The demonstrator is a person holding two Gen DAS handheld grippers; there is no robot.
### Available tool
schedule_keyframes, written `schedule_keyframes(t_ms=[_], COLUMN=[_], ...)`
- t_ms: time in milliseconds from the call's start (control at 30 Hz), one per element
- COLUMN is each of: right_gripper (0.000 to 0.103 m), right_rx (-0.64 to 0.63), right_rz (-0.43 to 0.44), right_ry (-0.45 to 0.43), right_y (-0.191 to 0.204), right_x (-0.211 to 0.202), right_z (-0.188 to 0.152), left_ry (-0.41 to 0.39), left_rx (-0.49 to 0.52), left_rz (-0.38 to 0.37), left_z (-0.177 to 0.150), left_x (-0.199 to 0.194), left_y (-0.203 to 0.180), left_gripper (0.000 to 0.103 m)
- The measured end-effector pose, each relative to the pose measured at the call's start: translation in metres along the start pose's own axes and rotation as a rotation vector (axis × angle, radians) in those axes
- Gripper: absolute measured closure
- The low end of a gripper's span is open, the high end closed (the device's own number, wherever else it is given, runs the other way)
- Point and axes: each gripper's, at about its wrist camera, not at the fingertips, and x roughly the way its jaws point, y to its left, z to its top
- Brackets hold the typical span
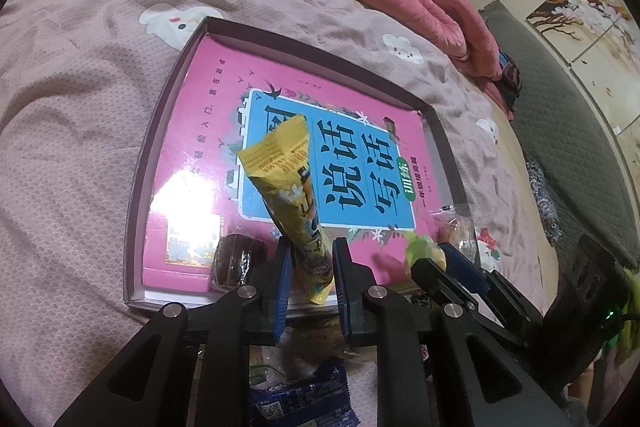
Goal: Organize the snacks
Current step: 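Lower the yellow packet into the tray with the left tool while the right tool releases the green bag, then move both open tools back from the tray toward the loose snacks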
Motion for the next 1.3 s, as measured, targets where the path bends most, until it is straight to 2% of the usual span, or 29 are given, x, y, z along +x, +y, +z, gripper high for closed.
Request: schedule_keyframes(t_ms=[233, 500, 800, 967, 1167, 1300], right_gripper=[0.055, 0.053, 0.053, 0.053, 0.052, 0.050], right_rx=[0.013, 0.037, 0.028, -0.001, -0.105, -0.096], right_rz=[-0.005, -0.009, -0.018, -0.014, -0.089, -0.093], right_ry=[-0.005, -0.015, -0.015, 0.002, 0.041, 0.035], right_y=[-0.002, -0.007, -0.006, -0.002, 0.008, 0.005], right_x=[-0.003, -0.007, -0.010, -0.014, -0.010, -0.009], right_z=[0.000, 0.000, -0.001, -0.002, -0.008, -0.009], left_ry=[0.006, 0.004, -0.003, -0.003, -0.002, -0.001], left_rx=[-0.009, -0.005, -0.004, -0.011, -0.015, -0.013], left_rz=[-0.002, -0.005, -0.010, -0.013, -0.020, -0.024], left_z=[-0.001, -0.001, -0.001, -0.001, 0.000, 0.000], left_x=[0.000, -0.002, -0.006, -0.008, -0.009, -0.011], left_y=[0.003, 0.001, 0.001, 0.002, 0.002, 0.001], left_gripper=[0.082, 0.079, 0.070, 0.068, 0.066, 0.065])
